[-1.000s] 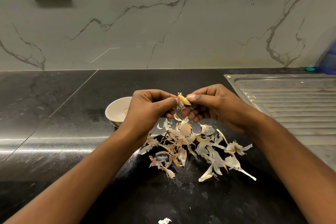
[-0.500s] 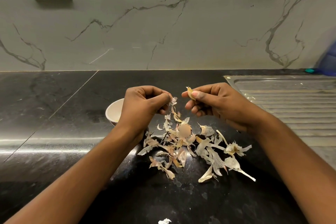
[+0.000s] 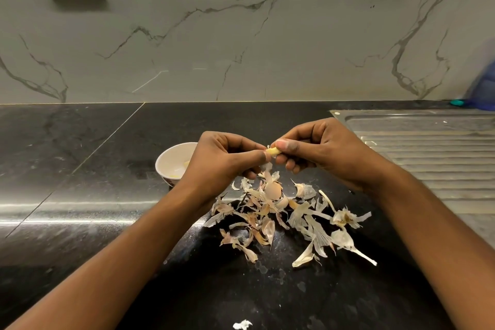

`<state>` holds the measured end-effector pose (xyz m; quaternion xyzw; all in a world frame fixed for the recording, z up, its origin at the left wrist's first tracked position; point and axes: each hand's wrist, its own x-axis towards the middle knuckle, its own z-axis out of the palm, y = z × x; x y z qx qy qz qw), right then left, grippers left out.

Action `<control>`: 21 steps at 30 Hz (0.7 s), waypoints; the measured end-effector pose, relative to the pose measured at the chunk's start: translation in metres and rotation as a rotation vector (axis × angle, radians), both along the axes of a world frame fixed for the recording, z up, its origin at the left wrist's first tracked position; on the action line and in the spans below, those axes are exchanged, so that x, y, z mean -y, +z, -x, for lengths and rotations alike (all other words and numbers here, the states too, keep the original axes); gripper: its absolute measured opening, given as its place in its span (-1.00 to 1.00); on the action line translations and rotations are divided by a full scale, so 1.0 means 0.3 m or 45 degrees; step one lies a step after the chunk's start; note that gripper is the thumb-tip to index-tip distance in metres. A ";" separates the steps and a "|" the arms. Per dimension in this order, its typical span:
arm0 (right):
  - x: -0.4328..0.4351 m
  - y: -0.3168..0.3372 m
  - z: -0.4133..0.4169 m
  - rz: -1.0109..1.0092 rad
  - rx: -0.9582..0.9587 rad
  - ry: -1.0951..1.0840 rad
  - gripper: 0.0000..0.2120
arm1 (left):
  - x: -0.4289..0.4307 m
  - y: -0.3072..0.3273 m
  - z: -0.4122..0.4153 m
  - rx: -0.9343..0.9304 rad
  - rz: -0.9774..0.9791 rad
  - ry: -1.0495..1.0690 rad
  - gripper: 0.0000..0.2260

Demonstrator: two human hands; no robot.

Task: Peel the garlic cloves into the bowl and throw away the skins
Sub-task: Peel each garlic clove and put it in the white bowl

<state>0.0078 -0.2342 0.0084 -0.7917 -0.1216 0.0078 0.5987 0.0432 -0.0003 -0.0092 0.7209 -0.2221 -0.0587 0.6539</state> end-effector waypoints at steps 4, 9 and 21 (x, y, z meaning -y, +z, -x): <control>-0.003 -0.001 -0.002 0.017 0.008 0.012 -0.83 | -0.001 -0.004 -0.005 0.019 -0.026 -0.002 -0.92; 0.002 -0.001 0.001 0.001 0.044 -0.026 -0.82 | -0.002 0.003 -0.007 0.049 -0.037 0.039 -0.93; 0.012 0.012 0.014 0.186 0.024 -0.039 -0.72 | 0.015 -0.022 0.007 0.326 -0.336 0.102 -0.96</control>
